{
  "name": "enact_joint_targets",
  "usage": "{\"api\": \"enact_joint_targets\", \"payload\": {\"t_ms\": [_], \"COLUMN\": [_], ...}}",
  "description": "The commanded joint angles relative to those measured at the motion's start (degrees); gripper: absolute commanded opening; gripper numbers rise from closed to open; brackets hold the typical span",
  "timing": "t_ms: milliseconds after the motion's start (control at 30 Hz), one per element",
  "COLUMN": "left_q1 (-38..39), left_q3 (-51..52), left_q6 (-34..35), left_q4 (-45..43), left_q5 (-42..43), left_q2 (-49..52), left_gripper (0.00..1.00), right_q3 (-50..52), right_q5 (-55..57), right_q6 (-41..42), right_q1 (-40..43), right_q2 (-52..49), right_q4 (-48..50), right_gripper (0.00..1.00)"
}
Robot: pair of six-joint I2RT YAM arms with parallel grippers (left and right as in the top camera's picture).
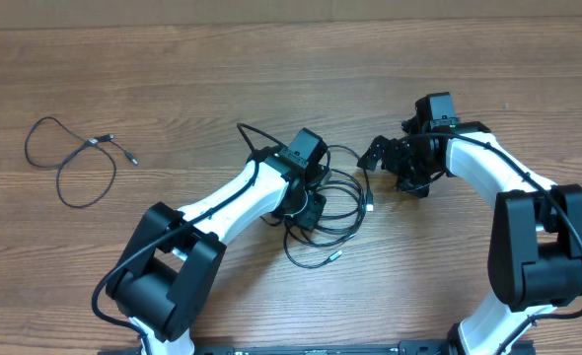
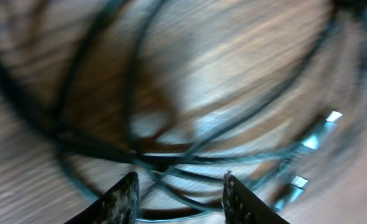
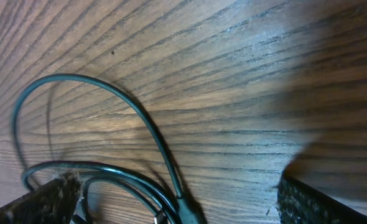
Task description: Untangle cables
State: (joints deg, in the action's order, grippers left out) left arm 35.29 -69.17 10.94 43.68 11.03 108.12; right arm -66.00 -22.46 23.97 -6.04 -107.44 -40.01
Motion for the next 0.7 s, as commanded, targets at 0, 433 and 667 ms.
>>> {"api": "enact_joint_targets", "payload": {"t_ms": [0,433,667], "left_q1": [0.00,-12.26,-12.79], "left_q3": [1.99,-1.42,-14.43], "left_q6": [2.14,5.73,2.32], "left_q4": [-0.52,10.75,20.13], "left_q5": [-14.12,-32.52,-7.32], "left_q2": [-0.57,-0.66,-0.68], "left_gripper": [0.39,0.55,0.55], "right_q3": [0.90,1.68,1.68], "right_q5": [0.31,-1.66,-1.60], "right_q6": [-0.04,-0.02,-0.04], "right_q1": [-0.11,-1.36,-1.46], "right_q2": [0.02,0.02,0.02], "right_q4": [-0.33,-5.33,-4.39], "right_gripper": [1.00,1.00,1.00]}}
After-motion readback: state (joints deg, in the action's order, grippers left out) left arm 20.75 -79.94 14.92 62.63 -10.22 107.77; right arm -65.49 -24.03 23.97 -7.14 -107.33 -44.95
